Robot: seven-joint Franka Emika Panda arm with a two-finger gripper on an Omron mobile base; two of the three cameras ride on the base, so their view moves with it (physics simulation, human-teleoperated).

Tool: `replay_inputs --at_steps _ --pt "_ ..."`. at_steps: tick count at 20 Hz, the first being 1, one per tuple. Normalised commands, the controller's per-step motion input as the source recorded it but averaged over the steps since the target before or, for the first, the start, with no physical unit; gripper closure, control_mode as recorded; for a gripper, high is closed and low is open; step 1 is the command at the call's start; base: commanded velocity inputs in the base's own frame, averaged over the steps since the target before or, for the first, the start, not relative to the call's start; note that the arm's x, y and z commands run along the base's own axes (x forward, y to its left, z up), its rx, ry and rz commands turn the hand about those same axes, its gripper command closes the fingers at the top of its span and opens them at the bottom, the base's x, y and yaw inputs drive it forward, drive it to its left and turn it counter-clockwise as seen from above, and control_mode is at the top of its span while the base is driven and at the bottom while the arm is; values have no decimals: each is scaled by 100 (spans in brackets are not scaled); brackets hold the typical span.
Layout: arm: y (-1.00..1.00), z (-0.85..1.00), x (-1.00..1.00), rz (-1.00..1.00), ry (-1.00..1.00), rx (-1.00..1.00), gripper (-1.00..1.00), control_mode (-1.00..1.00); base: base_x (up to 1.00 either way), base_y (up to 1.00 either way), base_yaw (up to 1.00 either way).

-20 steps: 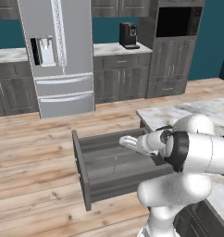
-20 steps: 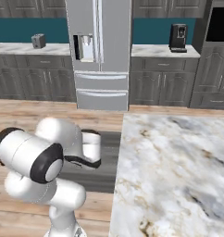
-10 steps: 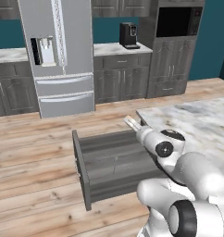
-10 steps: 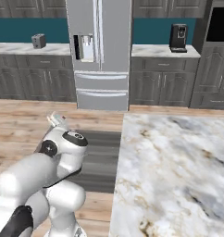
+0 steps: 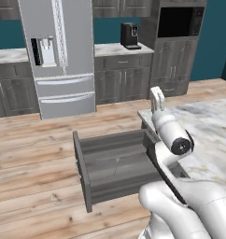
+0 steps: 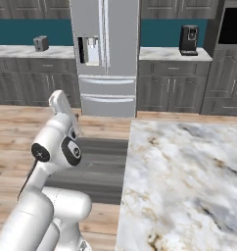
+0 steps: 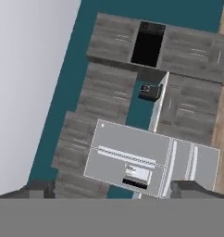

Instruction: Organize the utensils by type. Pick up the wooden spoons from the counter and place them in the open cabinet. Then pick up the metallic utensils from the counter and place them in the open drawer.

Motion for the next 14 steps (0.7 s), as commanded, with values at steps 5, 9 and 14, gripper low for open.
replay_inputs --at_steps 5,9,14 --pt "-22 95 -72 0 -22 61 -100 -100 0 0 0" --pt "-4 12 -77 -5 11 21 -100 -100 0 0 0" --pt "16 -22 -46 -13 35 1 -100 -100 0 0 0"
